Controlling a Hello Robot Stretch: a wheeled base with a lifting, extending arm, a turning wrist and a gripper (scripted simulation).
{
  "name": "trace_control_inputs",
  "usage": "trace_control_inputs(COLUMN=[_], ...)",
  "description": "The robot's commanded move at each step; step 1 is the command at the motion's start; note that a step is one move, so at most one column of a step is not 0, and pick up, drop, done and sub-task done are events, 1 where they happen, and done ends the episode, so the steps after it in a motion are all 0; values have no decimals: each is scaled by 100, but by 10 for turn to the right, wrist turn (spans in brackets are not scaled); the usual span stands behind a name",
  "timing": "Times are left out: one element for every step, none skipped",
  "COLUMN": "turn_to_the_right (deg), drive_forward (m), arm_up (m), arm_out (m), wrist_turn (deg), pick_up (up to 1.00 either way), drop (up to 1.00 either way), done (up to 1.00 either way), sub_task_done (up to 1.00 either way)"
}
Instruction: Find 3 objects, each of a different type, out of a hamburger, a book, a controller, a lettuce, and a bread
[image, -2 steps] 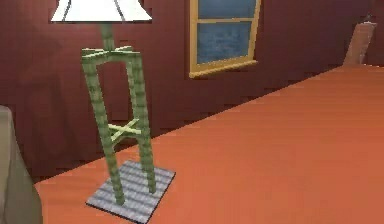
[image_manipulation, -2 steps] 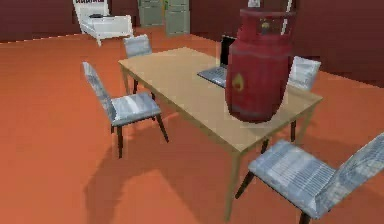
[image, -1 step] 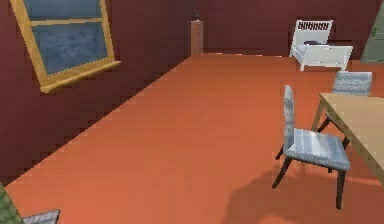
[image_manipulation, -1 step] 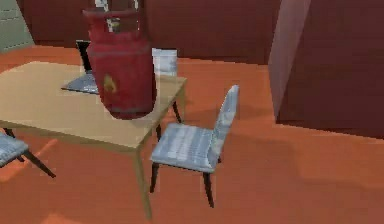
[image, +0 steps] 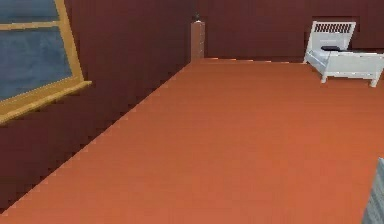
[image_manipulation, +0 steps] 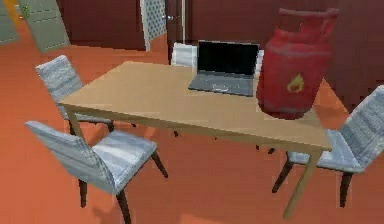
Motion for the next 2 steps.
trace_control_inputs(turn_to_the_right=[60,0], drive_forward=[0,30], arm_up=[0,0], arm_out=[0,0], wrist_turn=[0,0], pick_up=[0,0], drop=[0,0], done=[0,0], sub_task_done=[0,0])
